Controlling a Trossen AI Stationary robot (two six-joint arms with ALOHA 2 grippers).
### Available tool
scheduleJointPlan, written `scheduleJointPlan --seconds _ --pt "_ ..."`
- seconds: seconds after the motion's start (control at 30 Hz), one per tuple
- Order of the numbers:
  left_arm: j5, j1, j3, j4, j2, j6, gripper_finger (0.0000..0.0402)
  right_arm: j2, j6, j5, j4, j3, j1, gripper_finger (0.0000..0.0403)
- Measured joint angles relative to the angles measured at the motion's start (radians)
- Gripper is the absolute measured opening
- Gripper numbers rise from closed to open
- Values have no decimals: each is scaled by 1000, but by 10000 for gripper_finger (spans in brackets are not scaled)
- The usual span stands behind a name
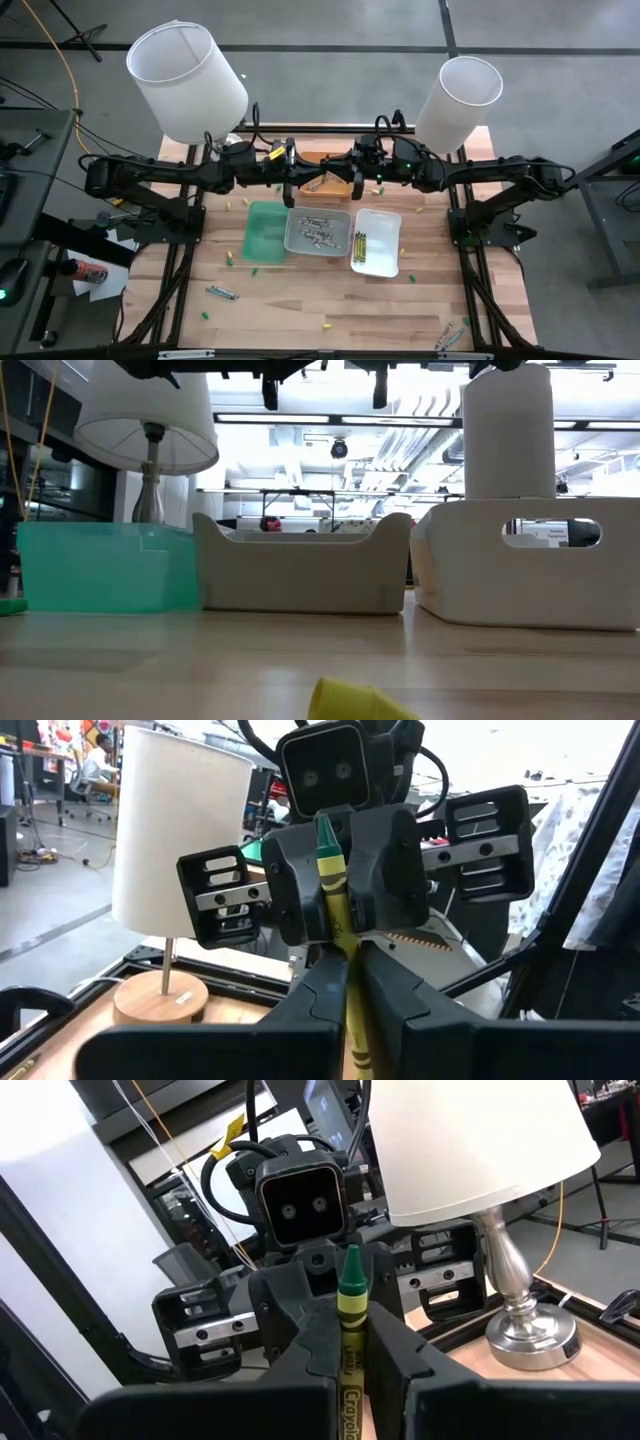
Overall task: Sort crayons
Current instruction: Put the green crayon into the white bin
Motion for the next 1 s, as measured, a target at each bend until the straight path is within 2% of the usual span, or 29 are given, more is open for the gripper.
scheduleJointPlan --seconds 0.17,0.3,0.4,0.57,0.73,0.8,1.0 --pt "-3 1 0 -7 0 2 36 -1 -1 -1 1 0 0 5" --pt "-2 17 -1 -78 -33 2 77 -34 -28 -16 0 0 -18 5" --pt "-7 41 -1 -203 -84 3 112 -77 -50 -23 -53 0 -41 4" --pt "-6 97 -2 -412 -209 3 155 -175 -91 -24 -265 0 -66 4" --pt "-14 145 -2 -584 -338 9 169 -254 -90 -23 -491 0 -53 3" --pt "-26 153 -2 -605 -372 10 170 -278 -90 -19 -547 0 -45 3" --pt "-78 159 -2 -608 -420 11 170 -301 -86 40 -578 0 -31 5"
